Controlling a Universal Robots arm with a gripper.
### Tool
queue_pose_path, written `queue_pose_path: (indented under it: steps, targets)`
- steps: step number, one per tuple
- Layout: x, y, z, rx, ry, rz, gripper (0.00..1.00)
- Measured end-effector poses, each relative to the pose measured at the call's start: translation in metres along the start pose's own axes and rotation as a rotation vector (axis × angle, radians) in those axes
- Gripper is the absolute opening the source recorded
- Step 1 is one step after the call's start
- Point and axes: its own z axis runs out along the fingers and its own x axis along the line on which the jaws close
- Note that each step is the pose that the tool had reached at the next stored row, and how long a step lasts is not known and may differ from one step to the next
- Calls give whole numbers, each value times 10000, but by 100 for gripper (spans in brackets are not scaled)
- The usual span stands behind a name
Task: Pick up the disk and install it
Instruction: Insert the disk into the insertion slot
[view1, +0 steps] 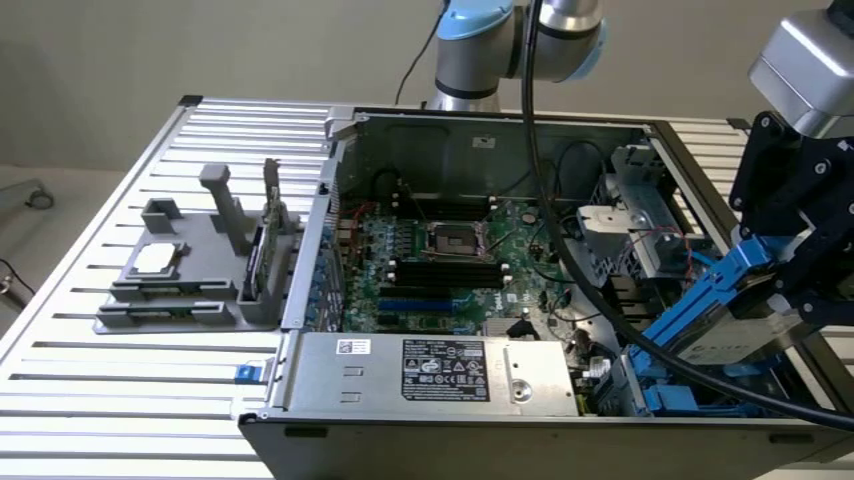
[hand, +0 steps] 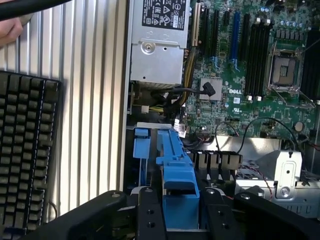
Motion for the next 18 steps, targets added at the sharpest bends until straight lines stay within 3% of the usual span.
queue_pose_path:
  steps: [18]
  targets:
    - [18,1,-36,8,-16,-1,33]
